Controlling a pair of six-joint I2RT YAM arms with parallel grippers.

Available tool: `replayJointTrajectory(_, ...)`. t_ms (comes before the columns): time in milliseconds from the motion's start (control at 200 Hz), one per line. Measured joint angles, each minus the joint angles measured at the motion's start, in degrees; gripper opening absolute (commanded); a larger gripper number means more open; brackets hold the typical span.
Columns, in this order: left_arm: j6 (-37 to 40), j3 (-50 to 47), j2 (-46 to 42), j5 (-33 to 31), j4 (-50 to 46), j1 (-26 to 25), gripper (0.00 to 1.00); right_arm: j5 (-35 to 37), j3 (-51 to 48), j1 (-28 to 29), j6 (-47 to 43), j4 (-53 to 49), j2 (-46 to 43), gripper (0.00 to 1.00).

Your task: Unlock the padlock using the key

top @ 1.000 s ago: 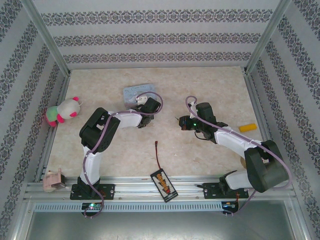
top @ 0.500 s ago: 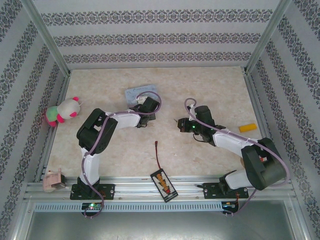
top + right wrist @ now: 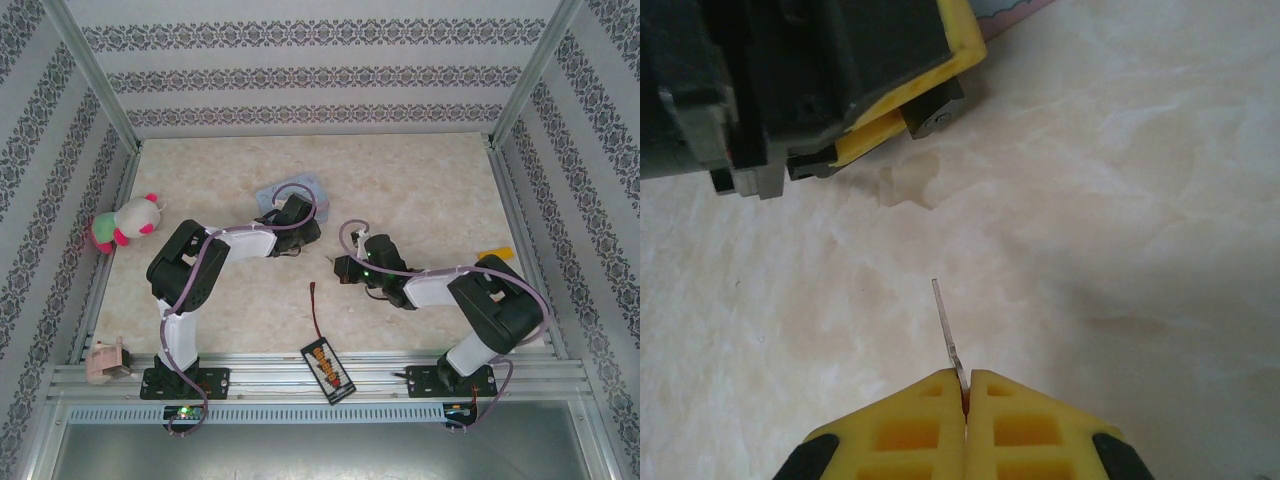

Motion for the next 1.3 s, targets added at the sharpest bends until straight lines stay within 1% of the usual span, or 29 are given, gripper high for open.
replayJointTrajectory(275,-2.4,-1.2,-0.3,2.3,2.3,0.0,0.12,4.2,-0.2,1.0,4.0,13.9,9.5,0.0)
replayJointTrajectory(415,-2.9,-1.3,-0.4,2.8,2.4,0.0,0.12,5.4,0.2,1.1,4.6,18.2,12.2,0.0)
replayJointTrajectory(645,-3.3,-1.3,-0.4,3.3,2.4,0.0,0.12,6.2,1.9,1.1,5.4,21.1,15.1,0.0)
replayJointTrajectory(1299,-4.0,-1.3,-0.4,4.1,2.8,0.0,0.12,7.5,4.1,1.8,5.6,22.9,17.7,0.0)
